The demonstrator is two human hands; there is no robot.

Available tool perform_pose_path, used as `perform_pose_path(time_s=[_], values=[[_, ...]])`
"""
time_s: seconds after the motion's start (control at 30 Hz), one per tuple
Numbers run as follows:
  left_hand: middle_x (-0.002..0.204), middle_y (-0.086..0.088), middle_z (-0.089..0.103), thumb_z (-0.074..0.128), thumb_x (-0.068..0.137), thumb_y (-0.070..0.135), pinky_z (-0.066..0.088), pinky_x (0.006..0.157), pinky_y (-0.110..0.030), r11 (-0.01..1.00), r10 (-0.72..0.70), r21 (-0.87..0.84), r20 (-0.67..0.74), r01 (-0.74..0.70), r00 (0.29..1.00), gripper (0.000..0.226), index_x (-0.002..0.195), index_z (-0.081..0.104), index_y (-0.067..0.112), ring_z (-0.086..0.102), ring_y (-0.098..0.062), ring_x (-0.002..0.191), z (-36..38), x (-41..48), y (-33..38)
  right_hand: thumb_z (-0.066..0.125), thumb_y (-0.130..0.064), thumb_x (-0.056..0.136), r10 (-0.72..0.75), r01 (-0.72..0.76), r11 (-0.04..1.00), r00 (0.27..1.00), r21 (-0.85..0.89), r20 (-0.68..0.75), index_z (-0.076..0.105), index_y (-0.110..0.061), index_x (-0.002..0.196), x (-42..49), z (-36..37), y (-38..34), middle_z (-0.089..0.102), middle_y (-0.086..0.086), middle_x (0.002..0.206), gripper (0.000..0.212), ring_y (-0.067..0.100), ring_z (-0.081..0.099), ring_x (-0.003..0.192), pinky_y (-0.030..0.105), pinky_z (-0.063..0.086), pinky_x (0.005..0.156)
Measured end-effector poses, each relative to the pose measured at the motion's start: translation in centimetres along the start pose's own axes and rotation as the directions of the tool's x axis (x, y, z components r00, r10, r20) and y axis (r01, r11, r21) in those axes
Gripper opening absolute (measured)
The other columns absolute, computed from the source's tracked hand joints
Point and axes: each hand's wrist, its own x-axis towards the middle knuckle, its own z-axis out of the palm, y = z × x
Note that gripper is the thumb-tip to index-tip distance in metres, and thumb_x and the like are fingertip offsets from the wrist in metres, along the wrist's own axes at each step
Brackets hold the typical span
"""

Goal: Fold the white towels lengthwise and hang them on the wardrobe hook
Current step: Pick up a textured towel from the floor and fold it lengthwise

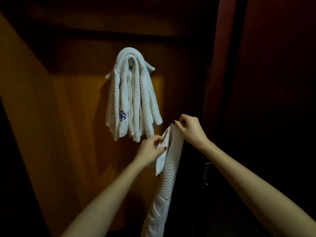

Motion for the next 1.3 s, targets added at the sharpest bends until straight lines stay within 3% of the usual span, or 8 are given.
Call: perform_pose_path(time_s=[0.1, 0.23, 0.47, 0.57, 0.77, 0.93, 1.17, 1.3], values=[[0.097, 0.011, 0.069, 0.063, 0.077, 0.020, 0.058, 0.071, -0.041, 0.999, 0.013, -0.047, 0.041, -0.011, 0.999, 0.037, 0.106, 0.059, 0.043, 0.068, -0.011, 0.082, -0.8, -1.2, -0.9, 0.060, -0.020, 0.095, 0.021, -0.018, 0.998, 0.999, 0.066, -0.040, 0.056, -0.001, 0.074, 0.1, 0.2, -0.1, 0.056, 0.010, 0.067, 0.029, 0.013, 0.047, 0.059, 0.027, 0.033, 0.054], [0.084, 0.008, 0.070, 0.066, 0.080, 0.018, 0.050, 0.069, -0.032, 0.993, 0.047, -0.103, -0.011, -0.048, 0.999, 0.019, 0.091, 0.064, 0.034, 0.065, -0.009, 0.077, -1.1, -3.3, -3.4, 0.061, -0.020, 0.095, 0.069, -0.052, 0.985, 0.993, 0.164, -0.097, 0.056, 0.001, 0.074, 0.6, -0.3, 0.5, 0.058, 0.016, 0.069, 0.030, 0.014, 0.049, 0.059, 0.027, 0.035, 0.053], [0.061, 0.010, 0.069, 0.071, 0.082, 0.006, 0.045, 0.052, -0.015, 0.894, -0.201, -0.433, -0.160, 0.115, 0.966, 0.013, 0.074, 0.069, 0.015, 0.061, 0.002, 0.057, -1.7, -3.3, -3.9, 0.061, -0.023, 0.094, 0.076, -0.065, 0.983, 0.995, 0.171, -0.057, 0.057, -0.004, 0.074, -0.3, 0.1, 2.1, 0.056, 0.005, 0.067, 0.028, 0.010, 0.047, 0.059, 0.019, 0.035, 0.052], [0.067, 0.002, 0.072, 0.076, 0.077, 0.011, 0.048, 0.051, -0.018, 0.849, -0.259, -0.493, -0.077, 0.189, 0.963, 0.007, 0.078, 0.070, 0.007, 0.066, -0.007, 0.061, -3.7, -2.6, -4.4, 0.062, -0.023, 0.094, 0.085, -0.082, 0.986, 0.996, 0.147, -0.013, 0.057, -0.005, 0.074, -1.3, -0.3, 3.8, 0.054, 0.000, 0.065, 0.027, 0.006, 0.046, 0.057, 0.017, 0.035, 0.050], [0.072, -0.005, 0.073, 0.070, 0.074, 0.044, 0.047, 0.057, -0.017, 0.916, -0.194, -0.339, 0.092, 0.214, 0.977, 0.034, 0.072, 0.075, 0.009, 0.065, -0.007, 0.065, -5.5, -1.7, -4.4, 0.062, -0.026, 0.094, 0.091, -0.098, 0.993, 0.990, 0.070, 0.107, 0.057, -0.005, 0.077, -2.9, -0.9, 5.6, 0.060, 0.007, 0.073, 0.027, 0.009, 0.050, 0.063, 0.016, 0.037, 0.053], [0.067, 0.004, 0.070, 0.080, 0.073, 0.022, 0.046, 0.058, -0.016, 0.942, -0.222, -0.216, 0.179, 0.258, 0.959, 0.010, 0.065, 0.076, 0.018, 0.063, -0.004, 0.064, -6.5, -0.4, -3.6, 0.066, -0.026, 0.091, 0.085, -0.090, 0.996, 0.985, 0.025, 0.152, 0.054, -0.005, 0.075, -3.6, -1.5, 6.4, 0.055, 0.004, 0.071, 0.029, 0.007, 0.045, 0.062, 0.018, 0.033, 0.052], [0.068, 0.004, 0.069, 0.084, 0.066, 0.010, 0.046, 0.057, -0.011, 0.958, -0.171, -0.205, 0.152, 0.200, 0.973, 0.016, 0.060, 0.072, 0.019, 0.063, -0.001, 0.065, -7.2, -0.3, -2.5, 0.071, -0.025, 0.086, 0.074, -0.081, 0.995, 0.991, 0.060, 0.115, 0.045, -0.013, 0.067, -5.3, -1.5, 6.7, 0.044, -0.006, 0.065, 0.035, 0.003, 0.038, 0.057, 0.016, 0.033, 0.053], [0.076, 0.001, 0.067, 0.084, 0.067, 0.009, 0.042, 0.065, -0.015, 0.989, -0.135, 0.085, 0.190, 0.120, 0.972, 0.022, 0.058, 0.066, 0.019, 0.057, -0.002, 0.073, -7.5, -0.1, -2.8, 0.071, -0.020, 0.087, 0.014, -0.018, 0.999, 0.994, 0.043, 0.107, 0.042, -0.015, 0.067, -6.3, -0.5, 6.2, 0.043, -0.007, 0.068, 0.035, 0.002, 0.041, 0.060, 0.016, 0.033, 0.055]])
